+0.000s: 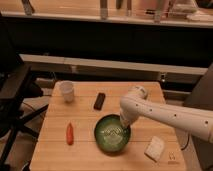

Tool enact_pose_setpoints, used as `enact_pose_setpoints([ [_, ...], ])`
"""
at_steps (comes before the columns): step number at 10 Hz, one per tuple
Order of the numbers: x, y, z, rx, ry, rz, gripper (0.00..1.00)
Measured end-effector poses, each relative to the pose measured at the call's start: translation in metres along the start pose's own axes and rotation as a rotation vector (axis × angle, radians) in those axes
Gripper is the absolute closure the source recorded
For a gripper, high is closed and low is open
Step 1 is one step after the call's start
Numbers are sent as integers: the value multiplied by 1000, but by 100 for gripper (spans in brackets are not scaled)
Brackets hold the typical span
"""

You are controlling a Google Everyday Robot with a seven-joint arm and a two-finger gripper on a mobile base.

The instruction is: Drag the ceramic bowl in a circle

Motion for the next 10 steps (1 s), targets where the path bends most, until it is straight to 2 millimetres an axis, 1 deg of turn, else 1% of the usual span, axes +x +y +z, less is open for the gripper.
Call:
enact_pose_setpoints([
  [1, -1, 1, 1, -1, -1, -3, 89],
  [2, -2, -2, 2, 3, -1, -9, 82],
  [3, -2, -3, 2, 3, 0, -11, 79],
  [4, -2, -3, 2, 3, 0, -12, 80],
  [5, -1, -3, 2, 0, 2, -14, 86],
  [6, 4, -7, 1, -3, 6, -22, 94],
  [7, 10, -14, -1, -1, 7, -31, 98],
  [8, 13, -19, -1, -1, 7, -35, 96],
  [9, 13, -17, -1, -1, 7, -31, 93],
  [10, 12, -13, -1, 0, 6, -35, 93],
])
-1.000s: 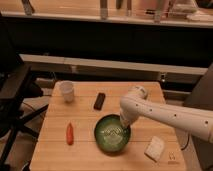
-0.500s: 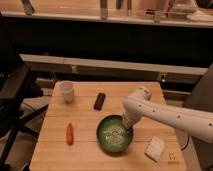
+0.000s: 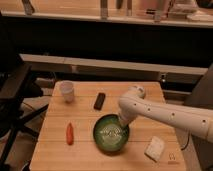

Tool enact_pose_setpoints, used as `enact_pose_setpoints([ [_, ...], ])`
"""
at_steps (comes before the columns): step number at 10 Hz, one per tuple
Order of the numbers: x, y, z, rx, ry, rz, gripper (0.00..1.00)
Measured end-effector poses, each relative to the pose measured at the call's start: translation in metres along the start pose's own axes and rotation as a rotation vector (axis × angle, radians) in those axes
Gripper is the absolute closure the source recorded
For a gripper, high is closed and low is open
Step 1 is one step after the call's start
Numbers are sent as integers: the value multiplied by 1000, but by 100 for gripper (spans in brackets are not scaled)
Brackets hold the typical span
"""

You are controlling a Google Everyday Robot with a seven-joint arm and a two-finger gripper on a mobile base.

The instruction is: Drag the ceramic bowl in a circle

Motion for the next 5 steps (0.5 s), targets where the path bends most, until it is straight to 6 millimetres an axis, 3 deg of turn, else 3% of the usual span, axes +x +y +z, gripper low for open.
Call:
enact_pose_setpoints([
  [4, -4, 5, 0, -7, 1, -28, 99],
  [5, -6, 8, 0, -8, 0, -27, 94],
])
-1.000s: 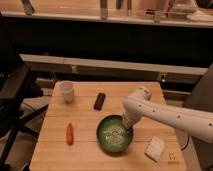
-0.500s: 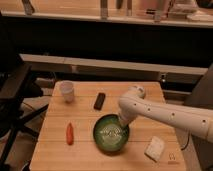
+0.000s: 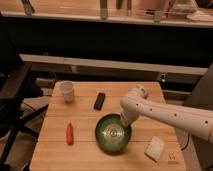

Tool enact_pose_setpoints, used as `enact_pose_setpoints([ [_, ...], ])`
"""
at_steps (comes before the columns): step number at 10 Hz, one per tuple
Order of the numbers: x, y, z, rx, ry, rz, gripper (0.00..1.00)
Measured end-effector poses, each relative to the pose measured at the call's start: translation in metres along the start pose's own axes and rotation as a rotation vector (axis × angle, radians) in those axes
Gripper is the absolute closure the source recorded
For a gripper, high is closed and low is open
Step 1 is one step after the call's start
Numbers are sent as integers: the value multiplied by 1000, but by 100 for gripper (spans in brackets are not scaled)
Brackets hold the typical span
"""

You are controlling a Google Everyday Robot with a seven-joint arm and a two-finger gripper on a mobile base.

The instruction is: Drag the ceramic bowl in a circle

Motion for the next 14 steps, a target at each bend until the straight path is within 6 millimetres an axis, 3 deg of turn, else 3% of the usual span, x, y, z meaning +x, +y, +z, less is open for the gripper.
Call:
enact_pose_setpoints([
  [2, 6, -4, -1, 0, 5, -5, 92],
  [4, 12, -11, -1, -3, 4, -21, 99],
  [9, 6, 1, -1, -8, 3, -40, 100],
  [14, 16, -2, -3, -12, 2, -63, 100],
])
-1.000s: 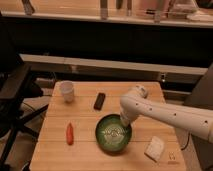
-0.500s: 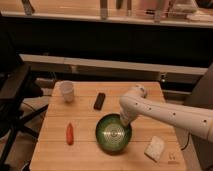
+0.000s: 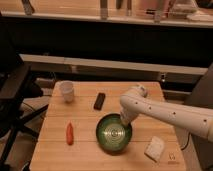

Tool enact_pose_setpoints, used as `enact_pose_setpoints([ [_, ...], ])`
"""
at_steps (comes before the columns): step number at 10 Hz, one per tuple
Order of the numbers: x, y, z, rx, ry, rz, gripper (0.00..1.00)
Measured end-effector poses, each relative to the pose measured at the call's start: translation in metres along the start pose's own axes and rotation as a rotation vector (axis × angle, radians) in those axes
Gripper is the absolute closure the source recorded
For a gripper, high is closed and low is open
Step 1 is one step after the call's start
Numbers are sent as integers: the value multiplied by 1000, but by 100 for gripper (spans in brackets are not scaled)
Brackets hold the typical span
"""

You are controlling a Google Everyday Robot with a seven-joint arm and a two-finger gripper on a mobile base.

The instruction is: Drag the ceramic bowl in a circle

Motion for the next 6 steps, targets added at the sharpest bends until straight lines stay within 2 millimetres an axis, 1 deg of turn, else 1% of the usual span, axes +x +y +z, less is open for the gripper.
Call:
enact_pose_setpoints([
  [1, 4, -1, 0, 1, 2, -1, 100],
  [6, 9, 0, 0, -1, 3, -23, 100],
])
